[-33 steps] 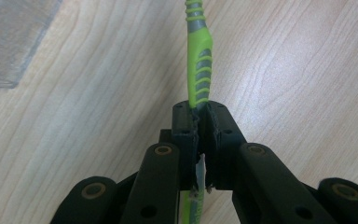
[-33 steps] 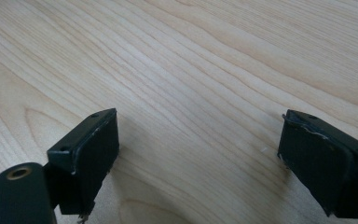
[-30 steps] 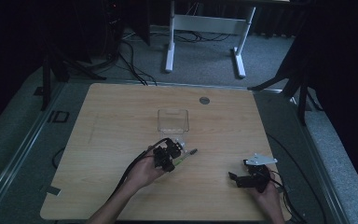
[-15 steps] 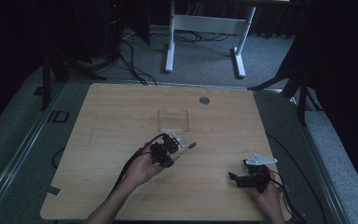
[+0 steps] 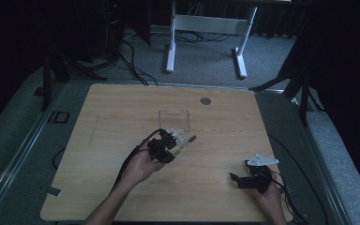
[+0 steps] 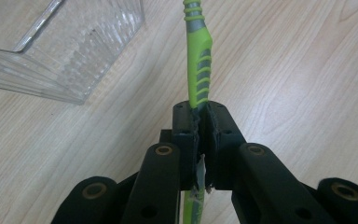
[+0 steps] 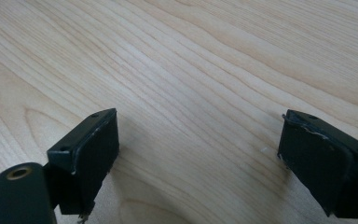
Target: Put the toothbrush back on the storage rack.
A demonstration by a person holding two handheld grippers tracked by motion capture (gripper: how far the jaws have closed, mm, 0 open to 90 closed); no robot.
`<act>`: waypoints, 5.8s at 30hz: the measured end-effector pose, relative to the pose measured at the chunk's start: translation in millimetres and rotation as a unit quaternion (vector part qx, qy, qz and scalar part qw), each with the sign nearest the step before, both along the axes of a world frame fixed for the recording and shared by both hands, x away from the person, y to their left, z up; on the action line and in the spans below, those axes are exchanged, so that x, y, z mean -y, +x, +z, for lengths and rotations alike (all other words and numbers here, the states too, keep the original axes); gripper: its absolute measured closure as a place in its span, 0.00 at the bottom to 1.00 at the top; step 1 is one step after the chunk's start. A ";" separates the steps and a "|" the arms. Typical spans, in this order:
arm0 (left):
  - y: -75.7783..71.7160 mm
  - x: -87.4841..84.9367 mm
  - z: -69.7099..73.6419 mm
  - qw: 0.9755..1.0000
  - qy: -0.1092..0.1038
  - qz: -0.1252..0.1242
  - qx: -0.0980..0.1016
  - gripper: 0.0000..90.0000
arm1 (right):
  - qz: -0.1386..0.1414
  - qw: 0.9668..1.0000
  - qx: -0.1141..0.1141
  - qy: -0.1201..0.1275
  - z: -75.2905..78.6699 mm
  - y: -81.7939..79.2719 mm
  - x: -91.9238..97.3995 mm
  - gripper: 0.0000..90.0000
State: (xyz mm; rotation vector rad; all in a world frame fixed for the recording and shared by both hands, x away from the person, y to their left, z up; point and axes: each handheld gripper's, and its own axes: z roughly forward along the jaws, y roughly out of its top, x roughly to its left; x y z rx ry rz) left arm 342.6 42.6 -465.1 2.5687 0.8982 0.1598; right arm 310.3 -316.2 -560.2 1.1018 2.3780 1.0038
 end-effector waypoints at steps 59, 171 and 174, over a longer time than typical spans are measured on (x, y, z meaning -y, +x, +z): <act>2.7 -26.2 35.5 0.991 -0.107 0.038 0.064 0.93 | 0.000 1.000 0.000 0.000 0.0 0.0 -0.1 0.13; 15.8 -46.0 46.1 0.948 -0.246 0.080 0.186 0.93 | 0.000 1.000 0.000 0.000 0.0 0.0 0.0 0.13; 17.6 -46.3 45.1 0.946 -0.250 0.083 0.189 0.93 | 0.000 1.000 0.000 0.000 0.0 0.0 0.0 0.13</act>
